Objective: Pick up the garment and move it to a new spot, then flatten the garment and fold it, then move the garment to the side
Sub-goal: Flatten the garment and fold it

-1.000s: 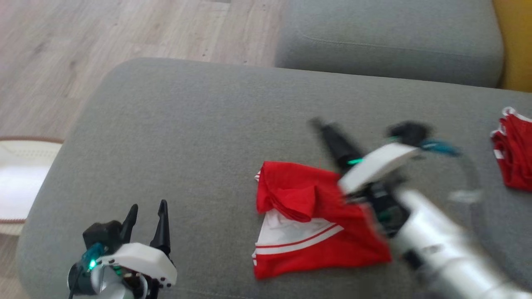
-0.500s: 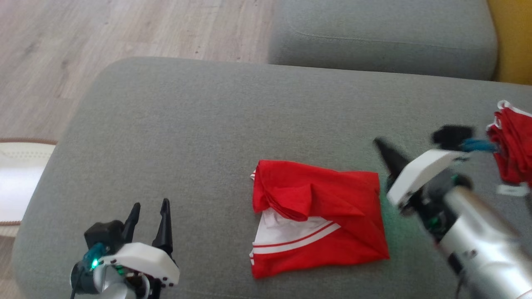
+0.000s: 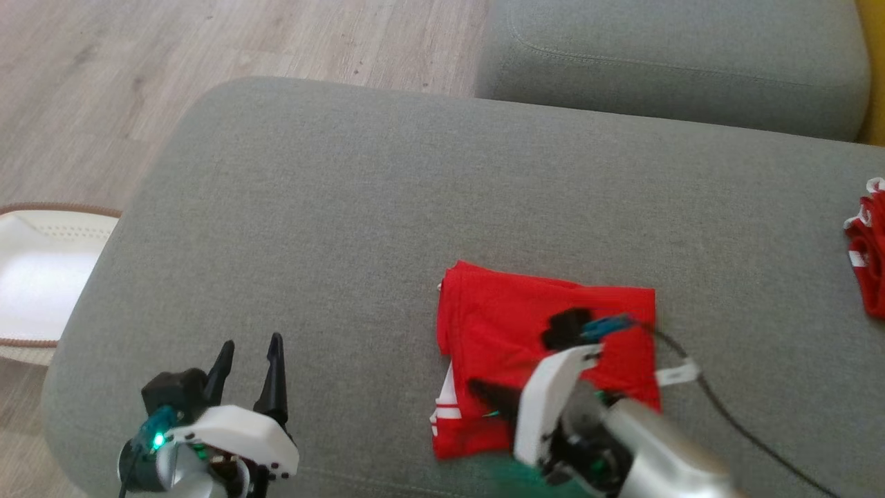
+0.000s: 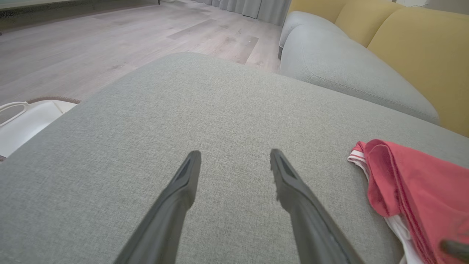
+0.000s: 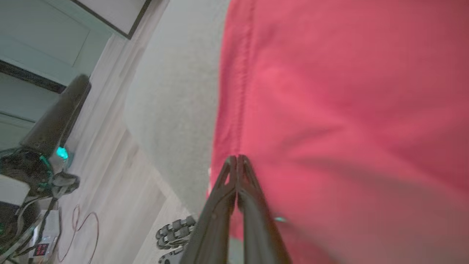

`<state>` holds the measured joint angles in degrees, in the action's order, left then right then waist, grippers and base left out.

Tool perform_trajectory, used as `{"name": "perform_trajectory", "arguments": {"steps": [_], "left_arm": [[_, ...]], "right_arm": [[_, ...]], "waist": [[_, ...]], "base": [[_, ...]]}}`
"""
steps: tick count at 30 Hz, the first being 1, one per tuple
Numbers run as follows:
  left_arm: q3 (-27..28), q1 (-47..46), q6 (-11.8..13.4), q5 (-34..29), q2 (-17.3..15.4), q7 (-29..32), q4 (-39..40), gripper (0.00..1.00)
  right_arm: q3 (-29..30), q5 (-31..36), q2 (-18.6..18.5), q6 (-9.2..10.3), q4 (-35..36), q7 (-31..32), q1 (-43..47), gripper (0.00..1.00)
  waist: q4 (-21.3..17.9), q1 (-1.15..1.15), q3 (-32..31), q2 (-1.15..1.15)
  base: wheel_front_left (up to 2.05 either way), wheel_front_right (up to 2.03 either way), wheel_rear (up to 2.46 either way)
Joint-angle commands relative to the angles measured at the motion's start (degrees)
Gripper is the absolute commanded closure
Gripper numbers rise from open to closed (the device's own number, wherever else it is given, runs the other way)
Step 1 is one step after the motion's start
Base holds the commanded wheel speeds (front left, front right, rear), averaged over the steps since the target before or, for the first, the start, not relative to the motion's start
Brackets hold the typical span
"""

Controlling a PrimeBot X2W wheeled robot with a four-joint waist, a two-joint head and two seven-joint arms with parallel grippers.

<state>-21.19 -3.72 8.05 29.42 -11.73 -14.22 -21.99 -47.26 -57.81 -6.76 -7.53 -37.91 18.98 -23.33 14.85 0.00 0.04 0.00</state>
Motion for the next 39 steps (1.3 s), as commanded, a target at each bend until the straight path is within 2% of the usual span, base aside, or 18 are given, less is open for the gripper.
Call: {"name": "perform_trajectory", "arguments": {"steps": [1, 4, 8, 11, 16, 17, 18, 19, 23, 29, 33, 39], "left_arm": [[2.6, -3.0, -0.1, 0.4, -0.2, -0.7, 1.5, 0.00], [2.5, -3.4, -0.2, 0.3, 0.0, -0.7, 1.4, 0.00], [2.9, -3.6, -0.3, -0.1, -0.2, -0.7, 1.7, 0.00], [3.3, -3.6, -0.3, -0.6, -0.2, -0.8, 2.8, 0.00], [4.8, -3.5, -0.4, -2.2, 0.0, -0.8, 6.5, 0.00], [5.2, -3.4, -0.6, -2.6, 0.0, -0.8, 7.5, 0.00], [5.7, -3.2, -0.7, -3.1, 0.1, -0.8, 8.2, 0.00], [6.1, -3.0, -0.7, -3.5, 0.1, -0.8, 8.9, 0.00], [8.3, -2.3, -1.1, -5.2, 0.5, -0.8, 11.3, 0.00], [11.6, -1.6, -1.9, -8.5, 1.4, -0.8, 13.8, 0.00], [12.9, -0.8, -2.7, -10.5, 2.4, -0.8, 14.0, 0.00], [14.7, -0.3, -4.7, -12.8, 4.1, -0.8, 13.5, 0.00]], "right_arm": [[-0.4, 0.4, 0.9, 0.04, 1.9, 0.0, -0.2, 1.00], [-1.3, 0.2, 2.2, 0.04, 3.7, -0.2, 0.4, 1.00], [0.3, -0.9, 2.6, 0.04, 8.8, -4.7, -0.2, 1.00], [2.3, -0.2, 0.5, 0.04, 13.1, -9.6, -1.1, 1.00], [7.7, 2.2, -5.2, 0.04, 19.8, -16.9, -2.2, 1.00], [9.1, 3.0, -6.4, 0.04, 20.7, -18.1, -2.3, 0.86], [10.5, 3.8, -7.5, 0.04, 21.4, -19.3, -2.3, 0.55], [11.8, 4.7, -8.4, 0.04, 22.1, -20.1, -2.2, 0.00], [17.8, 8.4, -10.8, 0.04, 23.3, -22.4, -1.3, 0.00], [25.9, 20.6, -12.4, 0.04, 23.5, -27.0, 2.0, 0.00], [30.2, 28.0, -11.5, 0.04, 22.2, -29.0, 6.6, 0.00], [34.1, 36.3, -8.4, 0.04, 19.7, -30.8, 12.8, 0.00]], "waist": [[-0.1, 0.00, 0.0, 0.00], [-0.6, 0.00, 0.0, 0.00], [-2.1, 0.00, -0.3, 0.00], [-3.4, 0.00, -0.5, 0.00], [-6.4, 0.00, -0.8, 0.00], [-7.1, 0.00, -0.9, 0.00], [-7.7, 0.00, -1.0, 0.00], [-8.5, 0.00, -1.0, 0.00], [-11.2, 0.00, -1.2, 0.00], [-14.6, 0.00, -0.6, 0.00], [-15.5, 0.00, -0.3, 0.00], [-15.5, 0.00, 0.1, 0.00]], "base": [[0.00, 0.00, 0.00], [0.00, 0.00, 0.00], [0.00, 0.00, 0.00], [0.00, 0.00, 0.00], [0.00, 0.00, 0.00], [0.00, 0.00, 0.00], [0.00, 0.00, 0.00], [0.00, 0.00, 0.00], [0.00, 0.00, 0.00], [0.00, 0.00, 0.00], [0.00, 0.00, 0.00], [0.00, 0.00, 0.00]]}}
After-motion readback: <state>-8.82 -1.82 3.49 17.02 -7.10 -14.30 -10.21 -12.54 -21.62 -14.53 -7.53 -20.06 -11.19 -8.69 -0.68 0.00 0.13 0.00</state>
